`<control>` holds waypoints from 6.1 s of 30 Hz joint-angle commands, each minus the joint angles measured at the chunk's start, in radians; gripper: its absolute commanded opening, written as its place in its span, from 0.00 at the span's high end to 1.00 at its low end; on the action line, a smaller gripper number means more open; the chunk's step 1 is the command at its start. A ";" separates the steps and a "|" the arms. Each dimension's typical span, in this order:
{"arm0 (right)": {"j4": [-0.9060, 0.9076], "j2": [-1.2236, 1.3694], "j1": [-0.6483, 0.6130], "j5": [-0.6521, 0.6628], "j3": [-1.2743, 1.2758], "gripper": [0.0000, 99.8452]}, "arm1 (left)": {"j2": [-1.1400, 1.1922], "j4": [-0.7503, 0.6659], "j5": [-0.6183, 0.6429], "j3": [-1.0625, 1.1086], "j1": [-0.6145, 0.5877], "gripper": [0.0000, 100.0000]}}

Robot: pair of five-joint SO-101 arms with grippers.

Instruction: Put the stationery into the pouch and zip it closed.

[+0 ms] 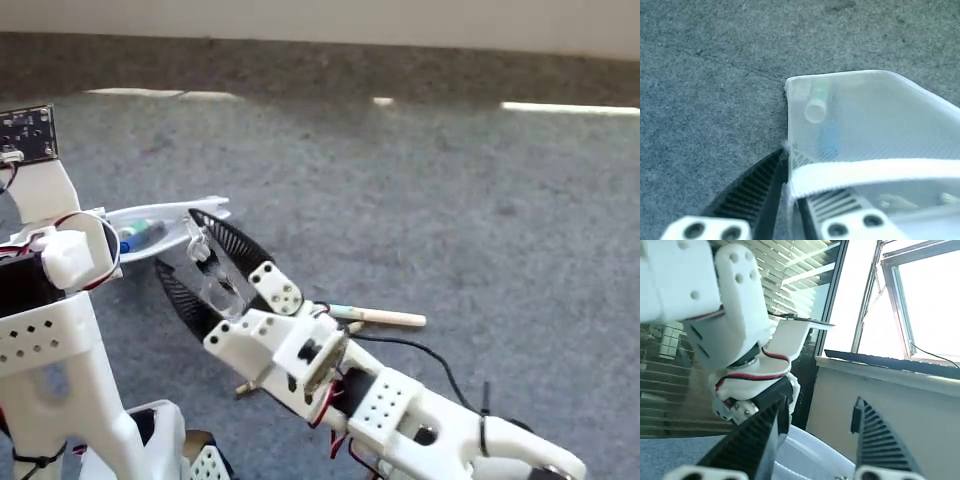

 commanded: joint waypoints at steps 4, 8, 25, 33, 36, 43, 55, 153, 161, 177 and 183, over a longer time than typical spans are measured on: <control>0.545 -0.305 0.076 -0.199 -0.030 0.81 | 0.012 -0.012 0.005 0.013 -0.008 0.99; 0.823 -0.430 0.113 -0.262 -0.081 0.81 | 0.012 -0.012 0.005 0.013 -0.008 0.99; 1.531 -0.581 0.312 -0.512 -0.130 0.81 | 0.012 -0.032 0.003 0.038 -0.008 0.99; 1.557 -0.506 0.341 -0.509 -0.157 0.81 | 0.012 -0.031 0.003 0.041 -0.008 0.99; 1.639 -0.401 0.341 -0.506 -0.231 0.81 | 0.012 -0.031 0.003 0.042 -0.010 0.99; 1.736 -0.134 0.335 -0.247 -0.358 0.81 | 0.012 -0.031 0.003 0.042 -0.010 0.99; 1.732 0.200 0.286 -0.055 -0.407 0.81 | 0.012 -0.032 0.003 0.042 -0.010 0.99; 1.515 -0.211 0.251 -0.425 -0.676 1.00 | 0.012 -0.026 0.003 0.045 -0.056 0.99; 1.271 -0.308 0.251 -0.428 -0.676 1.00 | 0.012 -0.026 0.003 0.045 -0.056 0.99; 0.610 -0.329 0.104 -0.422 -0.519 1.00 | 0.012 -0.026 0.003 0.045 -0.056 0.99; 0.444 -0.257 0.102 -0.422 -0.460 1.00 | 0.012 -0.029 0.003 0.047 -0.056 0.99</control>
